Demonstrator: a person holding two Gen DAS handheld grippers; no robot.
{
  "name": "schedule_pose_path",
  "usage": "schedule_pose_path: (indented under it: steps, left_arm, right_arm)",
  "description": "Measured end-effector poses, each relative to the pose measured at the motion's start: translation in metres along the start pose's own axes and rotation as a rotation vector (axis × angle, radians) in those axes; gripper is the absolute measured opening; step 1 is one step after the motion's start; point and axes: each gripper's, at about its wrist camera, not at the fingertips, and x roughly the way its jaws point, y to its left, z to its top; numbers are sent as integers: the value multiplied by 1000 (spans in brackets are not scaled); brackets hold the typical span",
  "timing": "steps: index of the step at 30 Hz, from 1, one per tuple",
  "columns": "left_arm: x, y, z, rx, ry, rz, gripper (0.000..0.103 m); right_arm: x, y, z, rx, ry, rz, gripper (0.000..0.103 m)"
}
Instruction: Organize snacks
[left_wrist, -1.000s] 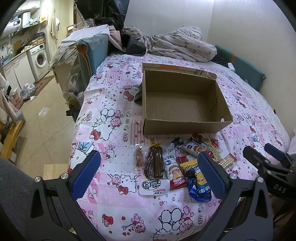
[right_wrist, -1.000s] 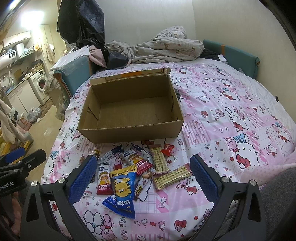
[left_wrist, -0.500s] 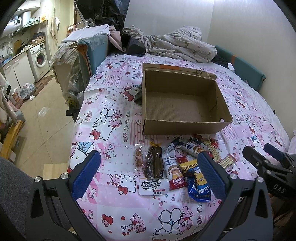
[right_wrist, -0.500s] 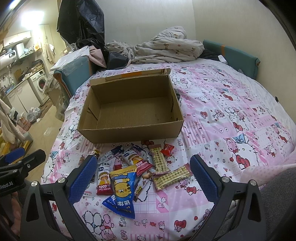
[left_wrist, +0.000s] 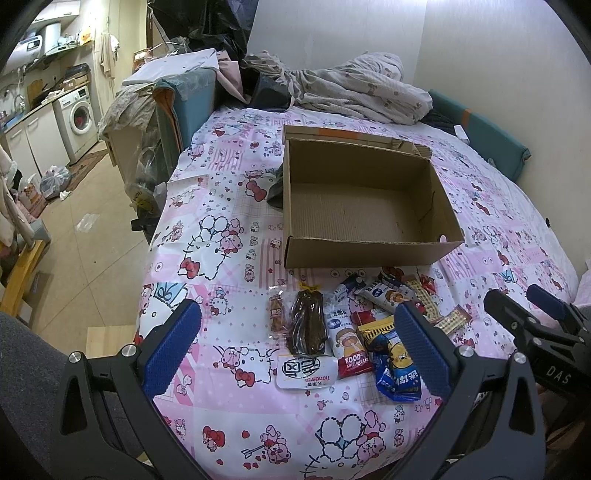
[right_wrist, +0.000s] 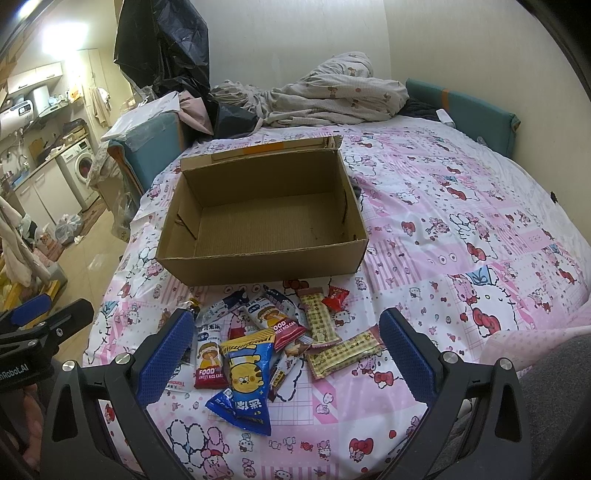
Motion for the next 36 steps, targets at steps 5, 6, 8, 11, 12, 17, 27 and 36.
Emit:
schedule_pose_path:
  steps: [5, 6, 8, 11, 12, 17, 27, 36]
  left_arm:
    - [0, 0, 0, -1, 0, -1, 103]
    - [0, 0, 0, -3, -1, -1, 103]
    - [0, -1, 0, -1, -2, 1, 103]
    - [0, -1, 0, -2, -1, 0, 103]
    - [0, -1, 0, -2, -2, 1, 103]
    - [0, -1, 0, -2, -4, 3, 103]
    - [2, -2, -3, -5, -1, 2, 103]
    - [12, 14, 1, -61, 59, 22, 103]
  right_arm:
    - [1, 0, 0, 0, -1, 0, 103]
    - [1, 0, 0, -1, -1, 0, 103]
    - [1, 0, 0, 0, -1, 0, 103]
    - [1, 0, -1, -1, 1, 0, 103]
    - [0, 0, -1, -1, 1, -1, 103]
    - [0, 0, 1, 0, 1, -1, 103]
    - [3, 2, -4, -1, 6, 1, 103]
    - [39, -15, 7, 93, 214, 117, 99]
